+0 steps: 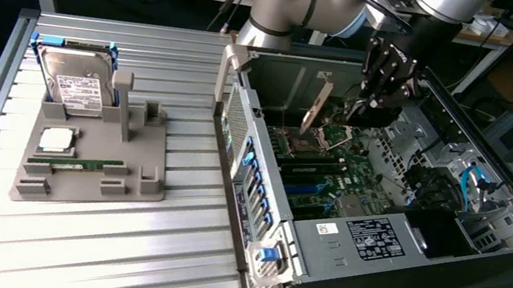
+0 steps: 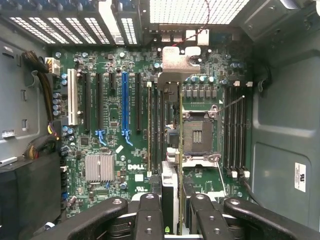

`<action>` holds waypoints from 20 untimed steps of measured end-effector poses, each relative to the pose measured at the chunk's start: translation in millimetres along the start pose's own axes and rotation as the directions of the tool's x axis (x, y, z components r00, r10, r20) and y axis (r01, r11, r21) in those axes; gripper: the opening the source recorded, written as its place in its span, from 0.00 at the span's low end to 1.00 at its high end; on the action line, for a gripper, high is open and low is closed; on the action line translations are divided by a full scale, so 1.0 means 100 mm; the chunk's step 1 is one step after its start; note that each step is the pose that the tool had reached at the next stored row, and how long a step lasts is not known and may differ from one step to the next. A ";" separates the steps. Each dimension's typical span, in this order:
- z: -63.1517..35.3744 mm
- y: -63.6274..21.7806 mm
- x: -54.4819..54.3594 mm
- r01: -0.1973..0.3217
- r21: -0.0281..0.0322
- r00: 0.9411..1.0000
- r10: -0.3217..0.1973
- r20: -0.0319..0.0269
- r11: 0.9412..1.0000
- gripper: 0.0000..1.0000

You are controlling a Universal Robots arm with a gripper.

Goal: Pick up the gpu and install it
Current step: 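Insert the gpu into the slot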

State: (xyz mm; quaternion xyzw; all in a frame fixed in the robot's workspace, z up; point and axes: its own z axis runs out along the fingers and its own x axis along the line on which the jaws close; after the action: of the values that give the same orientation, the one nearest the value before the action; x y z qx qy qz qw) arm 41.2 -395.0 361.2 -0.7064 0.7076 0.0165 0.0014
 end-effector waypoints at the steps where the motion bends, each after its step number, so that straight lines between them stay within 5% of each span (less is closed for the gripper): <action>1: 0.003 0.000 0.00 0.000 0.000 1.000 0.000 0.000 1.000 0.27; 20: 0.052 -0.001 0.01 0.000 0.000 1.000 0.000 0.000 1.000 0.27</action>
State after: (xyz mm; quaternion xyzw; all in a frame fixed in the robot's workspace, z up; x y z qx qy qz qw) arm 41.2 -395.4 356.0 -0.7064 0.7076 0.0165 0.0013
